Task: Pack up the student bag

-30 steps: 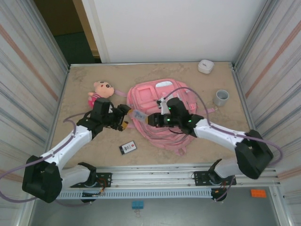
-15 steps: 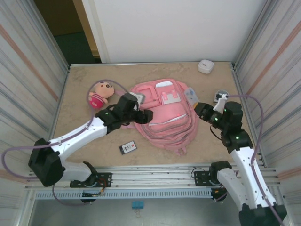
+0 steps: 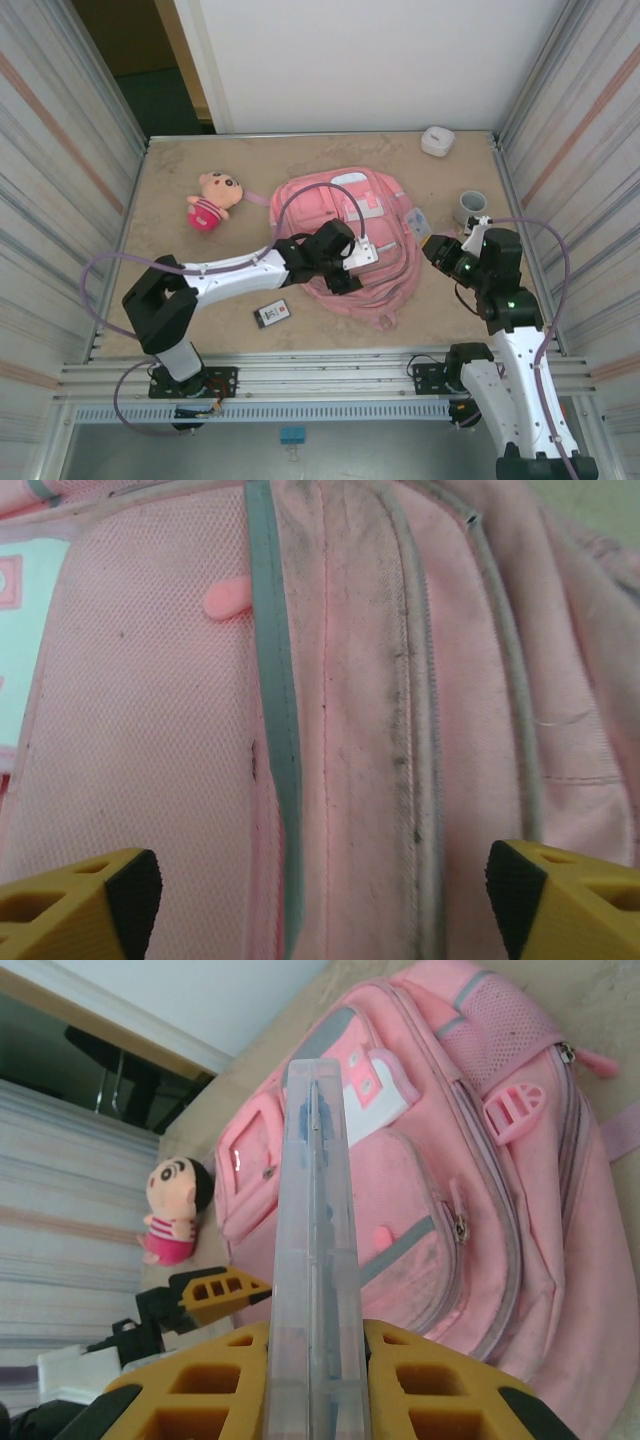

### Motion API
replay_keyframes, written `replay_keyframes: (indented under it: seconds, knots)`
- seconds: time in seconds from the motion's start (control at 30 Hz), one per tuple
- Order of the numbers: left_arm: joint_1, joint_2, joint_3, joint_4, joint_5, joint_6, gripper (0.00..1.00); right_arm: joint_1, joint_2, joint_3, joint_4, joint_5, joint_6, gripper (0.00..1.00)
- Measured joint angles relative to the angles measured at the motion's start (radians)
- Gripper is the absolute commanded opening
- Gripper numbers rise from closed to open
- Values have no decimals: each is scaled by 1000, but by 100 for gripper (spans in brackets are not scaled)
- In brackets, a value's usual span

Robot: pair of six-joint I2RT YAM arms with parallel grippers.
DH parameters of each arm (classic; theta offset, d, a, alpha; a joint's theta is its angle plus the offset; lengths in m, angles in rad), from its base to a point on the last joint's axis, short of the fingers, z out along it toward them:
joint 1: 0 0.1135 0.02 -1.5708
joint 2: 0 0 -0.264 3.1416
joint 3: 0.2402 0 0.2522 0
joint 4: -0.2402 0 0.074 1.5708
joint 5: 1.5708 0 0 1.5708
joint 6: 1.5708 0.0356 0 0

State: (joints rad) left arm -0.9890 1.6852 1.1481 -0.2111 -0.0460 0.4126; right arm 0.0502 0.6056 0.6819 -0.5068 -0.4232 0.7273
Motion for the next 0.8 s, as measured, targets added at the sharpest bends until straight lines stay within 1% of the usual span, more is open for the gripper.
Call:
replay_keyframes:
  seconds: [0.03, 0.1, 0.13, 0.17, 0.2, 0.37, 0.4, 0.5, 0.6, 0.67, 0.73, 0.8]
  knots:
    - [0, 11, 2, 8, -9, 9, 79, 0, -3, 0, -5, 0, -3, 21]
    - [0, 35, 11, 23, -31, 22, 72, 0, -5, 0, -14, 0, -4, 21]
    - [0, 49, 16, 31, -42, 29, 64, 0, -6, 0, -18, 0, -5, 21]
    - [0, 60, 20, 37, -51, 37, 53, 0, -8, 0, -20, 0, -6, 21]
    - [0, 67, 22, 37, -53, 39, 46, 0, -9, 0, -22, 2, -6, 21]
    - [-18, 50, 25, 33, -59, 24, 18, -2, -45, 0, -71, 27, -6, 21]
    - [-15, 39, 26, 33, -60, 14, 15, -6, -58, -1, -80, 33, -5, 21]
    - [4, -9, 35, 33, -48, -26, 12, -30, -113, -17, -114, 64, 0, 21]
    - [55, -64, 60, 30, -4, -97, 9, -52, -153, -18, -170, 117, 6, 22]
    - [105, -98, 73, 36, 43, -158, 8, -58, -164, -18, -199, 137, 6, 22]
    - [149, -128, 73, 48, 86, -209, 7, -58, -155, -19, -199, 113, 7, 22]
    - [179, -146, 73, 61, 119, -249, 7, -57, -129, -34, -159, 45, 27, 22]
